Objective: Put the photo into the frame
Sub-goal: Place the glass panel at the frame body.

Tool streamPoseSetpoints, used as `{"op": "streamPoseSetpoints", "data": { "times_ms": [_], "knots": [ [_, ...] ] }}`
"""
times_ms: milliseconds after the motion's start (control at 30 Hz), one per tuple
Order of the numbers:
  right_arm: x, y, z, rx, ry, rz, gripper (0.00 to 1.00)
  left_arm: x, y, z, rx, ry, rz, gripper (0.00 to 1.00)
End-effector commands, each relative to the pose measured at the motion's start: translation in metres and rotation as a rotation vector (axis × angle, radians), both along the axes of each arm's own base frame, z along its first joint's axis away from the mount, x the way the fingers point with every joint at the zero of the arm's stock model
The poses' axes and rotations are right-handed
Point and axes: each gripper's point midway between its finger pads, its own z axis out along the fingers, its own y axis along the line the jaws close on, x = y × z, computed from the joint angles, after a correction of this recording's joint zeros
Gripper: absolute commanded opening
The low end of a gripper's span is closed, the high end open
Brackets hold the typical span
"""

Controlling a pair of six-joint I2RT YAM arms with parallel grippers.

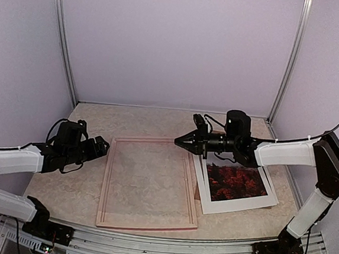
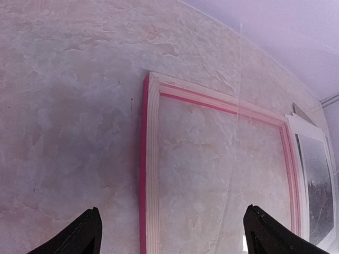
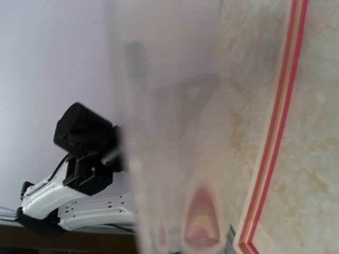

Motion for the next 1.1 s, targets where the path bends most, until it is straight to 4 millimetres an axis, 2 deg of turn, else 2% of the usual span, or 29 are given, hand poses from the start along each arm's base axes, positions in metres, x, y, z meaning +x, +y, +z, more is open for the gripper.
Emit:
{"op": "streamPoseSetpoints", "data": {
  "times_ms": [0,167,233,333,400,667,800,1067],
  "knots": [
    [-0.012,0.010,0.042,0.087,-0.054,0.050,0.00,0.005,0.023,0.013,-0.018,-0.042,0.093,0.94],
    [-0.018,0.020,0.044,0.097,-0.047,0.069,0.00,0.004,0.062,0.033,-0.035,-0.096,0.221,0.98],
    [-0.021,0.025,0.041,0.101,-0.036,0.080,0.00,0.001,0.076,0.048,-0.050,-0.144,0.264,0.99],
    [-0.021,0.029,0.028,0.092,-0.006,0.086,0.00,-0.001,0.087,0.064,-0.060,-0.193,0.290,0.99],
    [-0.020,0.029,0.009,0.074,0.030,0.082,0.00,-0.001,0.088,0.067,-0.057,-0.197,0.287,0.99],
    [-0.011,0.027,-0.071,-0.049,0.152,0.072,0.00,0.001,0.070,0.048,-0.060,-0.157,0.189,0.99],
    [-0.001,0.016,-0.104,-0.179,0.147,0.040,0.00,0.004,0.056,0.049,-0.047,-0.164,0.128,0.99],
    [0.016,0.000,-0.125,-0.302,0.116,0.014,0.00,0.005,0.027,0.030,0.017,-0.112,0.050,0.99]
  ]
}}
